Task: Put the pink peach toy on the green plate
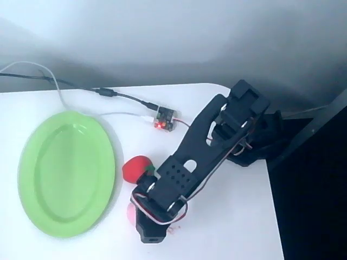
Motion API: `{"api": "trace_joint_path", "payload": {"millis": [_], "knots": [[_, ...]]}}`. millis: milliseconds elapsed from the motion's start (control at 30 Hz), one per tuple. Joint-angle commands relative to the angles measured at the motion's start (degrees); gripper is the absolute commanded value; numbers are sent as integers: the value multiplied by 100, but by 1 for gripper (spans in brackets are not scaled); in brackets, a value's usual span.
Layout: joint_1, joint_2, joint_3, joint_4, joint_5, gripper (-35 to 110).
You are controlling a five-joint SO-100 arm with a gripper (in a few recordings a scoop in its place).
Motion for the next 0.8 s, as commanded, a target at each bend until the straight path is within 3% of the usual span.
{"api": "trace_joint_path", "payload": {"millis": [0,167,333,567,767], "knots": [[-141,-149,-255,18,79,37],[-132,-369,-272,44,105,27],[-158,-501,-264,44,105,0],[-141,-246,-193,97,105,0],[-114,1151,62,97,-88,0]]}}
